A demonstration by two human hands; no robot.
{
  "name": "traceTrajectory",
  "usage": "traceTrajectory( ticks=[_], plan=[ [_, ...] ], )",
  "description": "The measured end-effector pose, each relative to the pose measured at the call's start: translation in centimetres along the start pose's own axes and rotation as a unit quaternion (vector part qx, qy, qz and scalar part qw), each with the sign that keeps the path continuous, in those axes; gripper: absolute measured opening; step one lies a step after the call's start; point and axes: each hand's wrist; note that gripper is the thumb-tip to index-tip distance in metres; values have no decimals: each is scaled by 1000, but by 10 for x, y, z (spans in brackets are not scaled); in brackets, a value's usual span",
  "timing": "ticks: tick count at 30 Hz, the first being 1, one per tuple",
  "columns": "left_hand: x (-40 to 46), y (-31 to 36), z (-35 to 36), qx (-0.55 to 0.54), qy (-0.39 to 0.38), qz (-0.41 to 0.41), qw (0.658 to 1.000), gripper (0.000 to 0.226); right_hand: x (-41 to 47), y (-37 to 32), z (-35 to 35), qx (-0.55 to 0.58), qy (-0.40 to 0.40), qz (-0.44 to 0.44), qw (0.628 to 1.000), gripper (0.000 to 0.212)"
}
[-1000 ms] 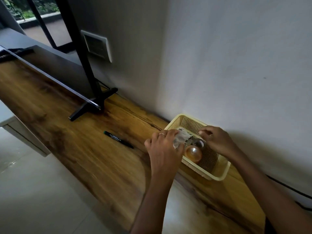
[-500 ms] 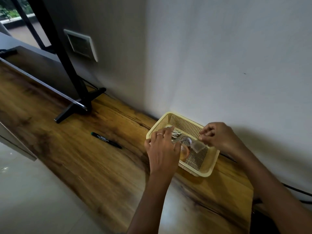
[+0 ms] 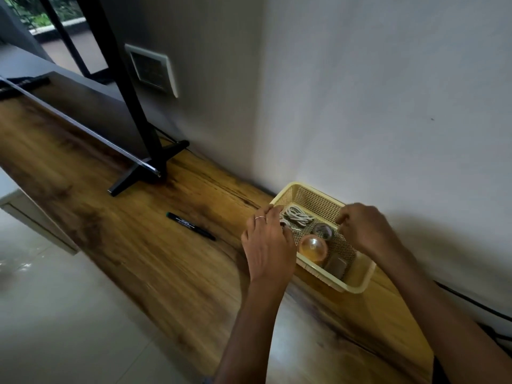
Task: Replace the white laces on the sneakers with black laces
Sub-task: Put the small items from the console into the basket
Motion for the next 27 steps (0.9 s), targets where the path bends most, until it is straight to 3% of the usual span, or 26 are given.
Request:
traceTrajectory(
  ticks=[3, 5, 8, 12, 14, 19, 23, 25, 27],
  plan=[
    [6, -4, -11, -82, 17, -87, 993, 47, 2, -42, -8, 93, 51, -75, 992, 13],
    [11, -13, -21, -172, 71, -174, 967, 51, -2, -83, -4, 141, 45, -154, 977, 13],
    [16, -30, -35, -267, 158, -280, 909, 55, -5, -139, 22, 165, 16, -239, 957, 16],
    [21, -45, -56, -399, 233, -406, 788, 53, 6, -190, 66, 97, -56, -287, 952, 28],
    [22, -53, -63, -415, 238, -433, 764, 54, 11, -202, 83, 51, -80, -290, 952, 32],
    [26, -69, -66, -413, 246, -424, 768, 57, 13, -213, 100, -3, -37, -280, 959, 19],
    [20, -56, -64, -414, 239, -378, 793, 55, 7, -196, 84, 49, 5, -260, 964, 18],
    [18, -50, -61, -403, 237, -337, 818, 54, 1, -176, 67, 77, 61, -228, 969, 19],
    [13, -38, -56, -352, 223, -278, 866, 53, -3, -145, 45, 105, 120, -186, 970, 18]
  ],
)
Point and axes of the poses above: each hand's wrist, its own x-axis towards the middle knuckle, its own z-axis out of the palm, y = z × x, and after that the axes turned 8 degrees about -x, right-handed
